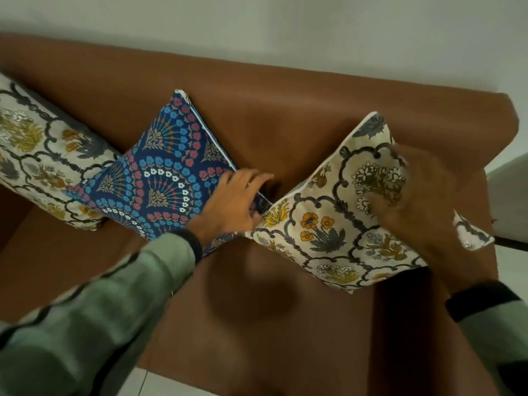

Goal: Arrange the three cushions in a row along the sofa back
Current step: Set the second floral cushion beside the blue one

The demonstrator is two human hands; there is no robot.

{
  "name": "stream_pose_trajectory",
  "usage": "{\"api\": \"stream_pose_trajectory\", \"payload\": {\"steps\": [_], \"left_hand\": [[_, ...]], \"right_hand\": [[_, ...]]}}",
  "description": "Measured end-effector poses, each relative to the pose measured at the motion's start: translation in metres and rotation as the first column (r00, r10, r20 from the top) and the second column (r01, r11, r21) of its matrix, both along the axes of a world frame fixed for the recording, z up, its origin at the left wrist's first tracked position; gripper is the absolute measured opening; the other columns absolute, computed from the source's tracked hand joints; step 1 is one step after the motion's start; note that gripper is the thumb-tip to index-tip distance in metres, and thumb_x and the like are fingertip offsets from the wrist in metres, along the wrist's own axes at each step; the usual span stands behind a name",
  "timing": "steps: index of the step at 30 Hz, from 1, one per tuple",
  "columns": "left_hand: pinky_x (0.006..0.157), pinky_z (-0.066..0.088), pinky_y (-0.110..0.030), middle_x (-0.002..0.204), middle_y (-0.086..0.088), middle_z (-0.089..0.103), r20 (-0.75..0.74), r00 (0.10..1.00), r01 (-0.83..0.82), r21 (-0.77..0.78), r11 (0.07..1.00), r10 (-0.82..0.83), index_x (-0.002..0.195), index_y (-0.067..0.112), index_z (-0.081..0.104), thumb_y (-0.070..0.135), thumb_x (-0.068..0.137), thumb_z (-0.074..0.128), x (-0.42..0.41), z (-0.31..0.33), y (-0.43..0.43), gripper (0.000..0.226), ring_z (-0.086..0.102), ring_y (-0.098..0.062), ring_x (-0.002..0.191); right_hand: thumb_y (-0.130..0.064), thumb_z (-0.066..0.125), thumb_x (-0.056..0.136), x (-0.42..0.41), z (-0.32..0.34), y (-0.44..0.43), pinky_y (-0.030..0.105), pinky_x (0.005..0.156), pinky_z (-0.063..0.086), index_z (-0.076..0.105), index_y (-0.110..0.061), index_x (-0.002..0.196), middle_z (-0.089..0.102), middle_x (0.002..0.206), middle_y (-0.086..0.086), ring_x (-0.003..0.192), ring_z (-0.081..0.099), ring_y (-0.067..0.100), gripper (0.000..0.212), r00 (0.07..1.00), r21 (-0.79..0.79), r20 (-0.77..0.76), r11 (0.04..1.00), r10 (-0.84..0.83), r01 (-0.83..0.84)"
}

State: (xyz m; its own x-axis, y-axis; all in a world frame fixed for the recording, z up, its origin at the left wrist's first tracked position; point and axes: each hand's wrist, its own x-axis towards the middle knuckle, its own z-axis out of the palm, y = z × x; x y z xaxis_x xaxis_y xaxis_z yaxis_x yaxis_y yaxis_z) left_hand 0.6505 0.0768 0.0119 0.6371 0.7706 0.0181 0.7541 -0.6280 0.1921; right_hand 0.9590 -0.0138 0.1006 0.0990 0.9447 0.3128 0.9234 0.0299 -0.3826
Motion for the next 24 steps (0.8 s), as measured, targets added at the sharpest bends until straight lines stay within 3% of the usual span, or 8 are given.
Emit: {"api": "stream_pose_trajectory", "payload": {"steps": [1,3,5,7,10,12,18,24], "left_hand": [[0.113,0.024,-0.058,0.146,-0.013,0.046,-0.11,0.993,0.05,-0.03,0.998,-0.053,0.15,0.022,0.028,0.044,0.069,0.064,-0.005,0.005,0.017,0.092,0.036,-0.032,0.139],[0.118,0.005,-0.063,0.156,-0.013,0.035,-0.412,0.901,0.087,-0.137,0.987,-0.137,0.157,0.021,0.012,0.051,0.071,0.074,-0.01,0.011,0.041,0.11,0.023,-0.03,0.148],[0.118,-0.005,-0.062,0.159,-0.012,0.032,-0.639,0.743,0.099,-0.188,0.977,-0.198,0.158,0.018,-0.005,0.061,0.07,0.077,-0.014,0.01,0.047,0.127,0.022,-0.028,0.148],[0.12,0.0,-0.061,0.153,-0.008,0.037,-0.718,0.664,0.135,-0.16,0.978,-0.21,0.158,0.018,0.005,0.064,0.07,0.076,-0.024,0.01,0.043,0.122,0.028,-0.028,0.143],[0.119,0.009,-0.06,0.14,-0.002,0.043,-0.713,0.675,0.199,-0.071,0.977,-0.189,0.147,0.023,0.038,0.063,0.07,0.075,-0.053,0.018,0.035,0.094,0.034,-0.026,0.134],[0.119,0.008,-0.059,0.137,0.0,0.043,-0.673,0.717,0.201,-0.051,0.978,-0.183,0.143,0.026,0.042,0.061,0.072,0.075,-0.074,0.026,0.03,0.086,0.035,-0.024,0.133],[0.118,0.0,-0.059,0.148,-0.005,0.041,-0.556,0.788,0.288,-0.046,0.957,-0.264,0.145,0.031,0.038,0.051,0.075,0.077,-0.098,0.028,0.003,0.082,0.031,-0.026,0.141],[0.119,-0.006,-0.062,0.166,-0.009,0.016,-0.576,0.813,0.112,0.007,0.994,-0.088,0.157,0.026,0.014,0.044,0.093,0.061,-0.064,-0.001,0.017,0.081,0.008,-0.027,0.153]], "right_hand": [[-0.048,0.069,0.068,-0.022,-0.003,0.004,0.055,0.104,0.029,0.042,-0.024,0.135,0.051,0.135,0.009,0.129,0.04,0.028,0.076,0.99,-0.021,0.048,0.991,0.135,-0.134],[-0.057,0.069,0.067,-0.059,-0.02,0.01,0.057,0.113,0.015,0.038,-0.027,0.141,0.04,0.15,0.01,0.143,0.025,0.028,0.086,0.907,-0.231,0.237,0.927,0.347,-0.295],[-0.06,0.068,0.068,-0.071,-0.044,0.009,0.057,0.117,-0.002,0.031,-0.028,0.146,0.029,0.157,0.01,0.149,0.01,0.028,0.092,0.811,-0.417,0.393,0.87,0.433,-0.262],[-0.059,0.074,0.065,-0.061,-0.059,0.006,0.057,0.118,-0.004,0.037,-0.025,0.144,0.036,0.153,0.012,0.148,0.015,0.029,0.093,0.8,-0.414,0.443,0.884,0.404,-0.217],[-0.058,0.08,0.058,-0.052,-0.068,0.004,0.057,0.118,0.003,0.044,-0.021,0.14,0.045,0.148,0.014,0.145,0.024,0.031,0.096,0.804,-0.388,0.46,0.899,0.378,-0.201],[-0.058,0.08,0.059,-0.052,-0.07,0.006,0.058,0.118,0.005,0.043,-0.02,0.14,0.044,0.149,0.015,0.145,0.025,0.032,0.097,0.796,-0.379,0.472,0.902,0.379,-0.204],[-0.054,0.078,0.064,-0.063,-0.073,0.013,0.056,0.119,-0.002,0.04,-0.019,0.143,0.038,0.152,0.016,0.147,0.02,0.032,0.095,0.788,-0.39,0.512,0.91,0.342,-0.142],[-0.054,0.077,0.065,-0.067,-0.08,0.015,0.057,0.119,0.002,0.041,-0.015,0.142,0.035,0.154,0.018,0.148,0.016,0.033,0.094,0.791,-0.329,0.525,0.932,0.313,-0.15]]}}
